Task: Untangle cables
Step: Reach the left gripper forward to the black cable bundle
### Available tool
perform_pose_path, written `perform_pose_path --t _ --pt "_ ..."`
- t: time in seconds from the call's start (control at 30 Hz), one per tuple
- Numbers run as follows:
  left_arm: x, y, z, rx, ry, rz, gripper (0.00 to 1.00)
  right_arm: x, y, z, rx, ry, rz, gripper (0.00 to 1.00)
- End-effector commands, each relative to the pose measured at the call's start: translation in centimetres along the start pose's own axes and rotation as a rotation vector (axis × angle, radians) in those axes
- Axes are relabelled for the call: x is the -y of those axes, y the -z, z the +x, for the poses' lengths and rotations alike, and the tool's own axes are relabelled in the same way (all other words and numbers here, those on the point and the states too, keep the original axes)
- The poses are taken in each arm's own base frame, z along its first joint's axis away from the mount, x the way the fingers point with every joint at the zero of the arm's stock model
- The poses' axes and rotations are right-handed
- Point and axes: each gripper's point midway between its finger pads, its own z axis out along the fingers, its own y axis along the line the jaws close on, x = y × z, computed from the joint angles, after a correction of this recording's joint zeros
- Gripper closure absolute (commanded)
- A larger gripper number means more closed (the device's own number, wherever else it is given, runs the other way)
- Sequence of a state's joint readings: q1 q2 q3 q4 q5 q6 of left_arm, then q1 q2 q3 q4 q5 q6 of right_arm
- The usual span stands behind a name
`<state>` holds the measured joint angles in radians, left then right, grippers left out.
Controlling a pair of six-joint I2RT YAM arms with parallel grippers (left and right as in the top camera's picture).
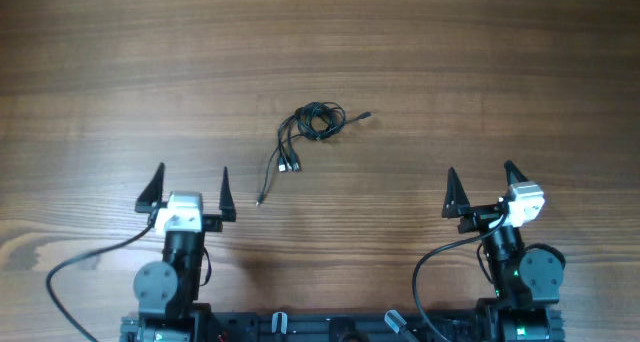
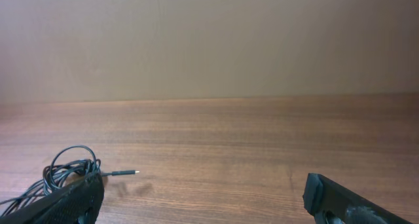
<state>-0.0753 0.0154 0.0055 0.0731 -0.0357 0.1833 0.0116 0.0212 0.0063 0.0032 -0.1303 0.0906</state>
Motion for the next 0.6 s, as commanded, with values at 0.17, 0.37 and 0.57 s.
perform_pose_path --t 0.17,0.37,0.57 --pt "0.5 3.5 -14.3 0.427 0.146 0.121 0.00 0.1 0.1 -0.4 0.019 -0.014 0.007 0.00" --pt "0.1 4.0 -20.6 0.253 0.152 0.144 0.00 0.1 0.1 -0.4 0.019 -0.014 0.007 0.00" --pt "4.6 -0.3 -23.0 -0.098 0.192 0.435 0.00 0.1 0.1 -0.4 0.019 -0.014 0.007 0.00"
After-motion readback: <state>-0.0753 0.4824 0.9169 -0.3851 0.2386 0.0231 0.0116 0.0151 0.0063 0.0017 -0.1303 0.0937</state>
